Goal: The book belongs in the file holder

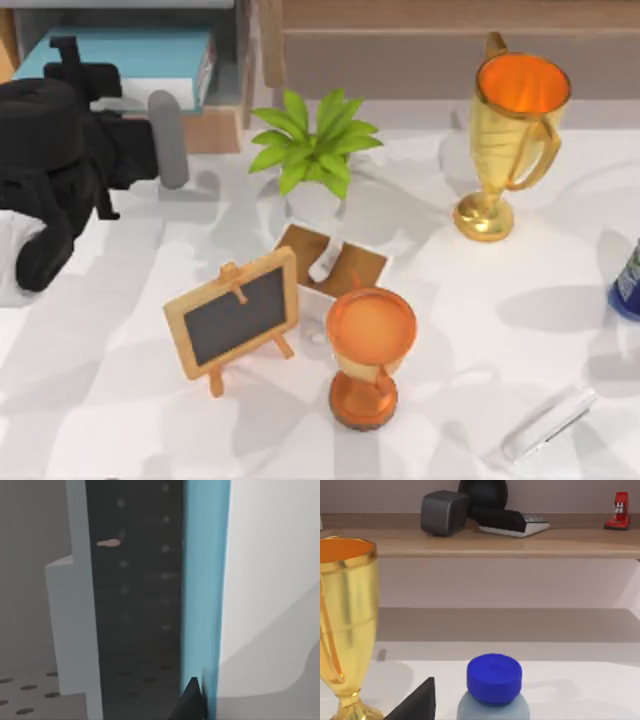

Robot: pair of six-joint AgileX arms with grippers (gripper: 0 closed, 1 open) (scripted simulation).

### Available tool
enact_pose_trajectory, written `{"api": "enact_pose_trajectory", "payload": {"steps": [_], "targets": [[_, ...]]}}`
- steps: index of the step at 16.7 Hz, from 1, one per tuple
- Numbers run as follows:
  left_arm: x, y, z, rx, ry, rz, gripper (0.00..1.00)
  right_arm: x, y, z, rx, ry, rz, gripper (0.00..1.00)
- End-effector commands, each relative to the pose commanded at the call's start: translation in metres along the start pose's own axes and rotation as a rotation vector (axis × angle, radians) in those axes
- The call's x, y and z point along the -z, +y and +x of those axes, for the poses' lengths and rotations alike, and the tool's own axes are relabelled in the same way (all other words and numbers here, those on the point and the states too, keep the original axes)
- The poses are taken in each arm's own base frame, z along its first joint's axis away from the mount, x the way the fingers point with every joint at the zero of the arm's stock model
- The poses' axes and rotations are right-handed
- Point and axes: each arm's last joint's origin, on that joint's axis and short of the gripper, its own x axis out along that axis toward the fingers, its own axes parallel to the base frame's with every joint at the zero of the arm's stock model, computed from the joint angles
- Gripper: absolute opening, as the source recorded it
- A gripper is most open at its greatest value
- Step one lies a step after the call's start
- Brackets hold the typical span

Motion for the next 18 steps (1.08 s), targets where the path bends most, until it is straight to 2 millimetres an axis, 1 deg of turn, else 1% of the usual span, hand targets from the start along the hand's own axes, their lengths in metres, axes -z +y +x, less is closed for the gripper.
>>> {"api": "enact_pose_trajectory", "payload": {"steps": [3, 6, 9, 13, 18], "targets": [[0.000, 0.002, 0.002, -0.005, 0.001, 0.000, 0.00, 0.000, 0.000, 0.000, 0.000, 0.000, 0.000, 1.00], [0.001, 0.005, 0.016, -0.011, 0.003, -0.002, 0.00, 0.000, 0.000, 0.000, 0.000, 0.000, 0.000, 1.00], [0.000, 0.004, 0.029, -0.002, 0.000, 0.000, 0.00, 0.000, 0.000, 0.000, 0.000, 0.000, 0.000, 1.00], [0.000, 0.003, 0.030, 0.000, 0.000, 0.000, 0.00, 0.000, 0.000, 0.000, 0.000, 0.000, 0.000, 1.00], [0.000, 0.003, 0.030, 0.000, 0.000, 0.000, 0.38, 0.000, 0.000, 0.000, 0.000, 0.000, 0.000, 1.00]]}}
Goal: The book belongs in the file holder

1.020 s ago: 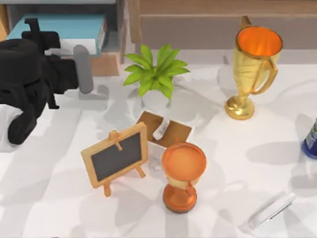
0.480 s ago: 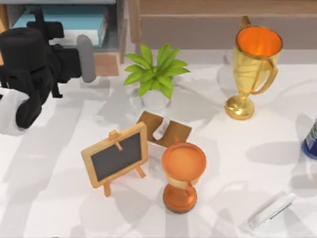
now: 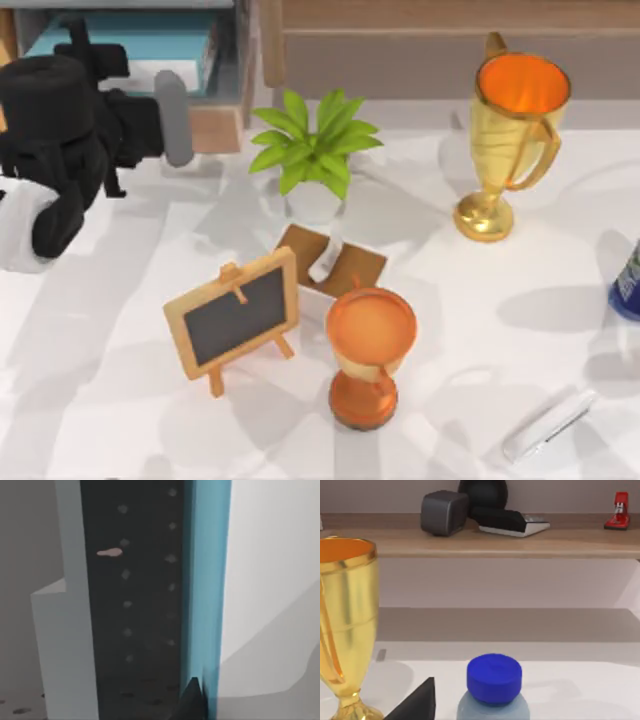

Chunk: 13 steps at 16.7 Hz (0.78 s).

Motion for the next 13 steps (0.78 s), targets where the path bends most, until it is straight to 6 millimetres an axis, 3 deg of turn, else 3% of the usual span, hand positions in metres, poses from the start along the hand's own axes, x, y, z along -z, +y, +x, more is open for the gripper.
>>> {"api": "enact_pose_trajectory", "payload": {"steps": [8, 13], "targets": [[0.0000, 0.0000, 0.0000, 0.000, 0.000, 0.000, 0.98, 0.0000, 0.0000, 0.0000, 0.000, 0.000, 0.000, 1.00], [0.0000, 0.0000, 0.0000, 0.000, 0.000, 0.000, 1.00, 0.0000, 0.0000, 0.0000, 0.000, 0.000, 0.000, 1.00]]}}
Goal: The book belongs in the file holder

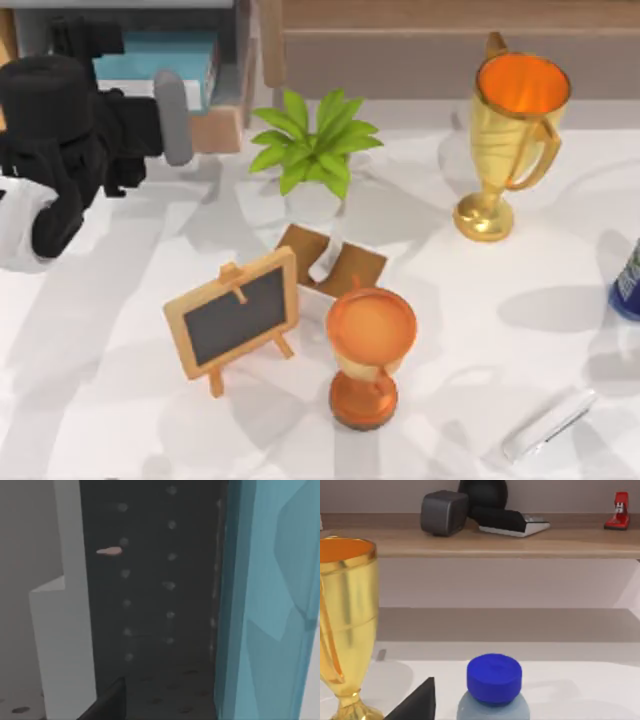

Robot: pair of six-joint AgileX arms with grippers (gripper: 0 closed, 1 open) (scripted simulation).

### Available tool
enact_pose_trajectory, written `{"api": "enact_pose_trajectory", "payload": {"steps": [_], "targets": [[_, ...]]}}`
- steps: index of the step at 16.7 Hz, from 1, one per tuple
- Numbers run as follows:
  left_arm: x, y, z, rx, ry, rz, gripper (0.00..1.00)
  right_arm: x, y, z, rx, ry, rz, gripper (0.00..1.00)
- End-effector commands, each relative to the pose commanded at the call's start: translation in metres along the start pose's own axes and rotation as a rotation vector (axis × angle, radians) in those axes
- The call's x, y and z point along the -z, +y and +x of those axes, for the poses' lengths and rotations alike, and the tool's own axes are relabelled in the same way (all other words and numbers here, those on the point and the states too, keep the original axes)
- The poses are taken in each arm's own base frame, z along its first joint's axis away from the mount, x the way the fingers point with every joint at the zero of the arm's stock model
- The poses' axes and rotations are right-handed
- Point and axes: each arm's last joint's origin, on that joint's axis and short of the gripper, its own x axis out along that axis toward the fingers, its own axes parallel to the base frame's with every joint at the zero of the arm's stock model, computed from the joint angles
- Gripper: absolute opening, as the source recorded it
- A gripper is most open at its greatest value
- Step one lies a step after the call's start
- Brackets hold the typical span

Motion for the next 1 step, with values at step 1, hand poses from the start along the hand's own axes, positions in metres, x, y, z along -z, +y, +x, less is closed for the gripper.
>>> {"api": "enact_pose_trajectory", "payload": {"steps": [1], "targets": [[0.0000, 0.0000, 0.0000, 0.000, 0.000, 0.000, 1.00, 0.0000, 0.0000, 0.0000, 0.000, 0.000, 0.000, 1.00]]}}
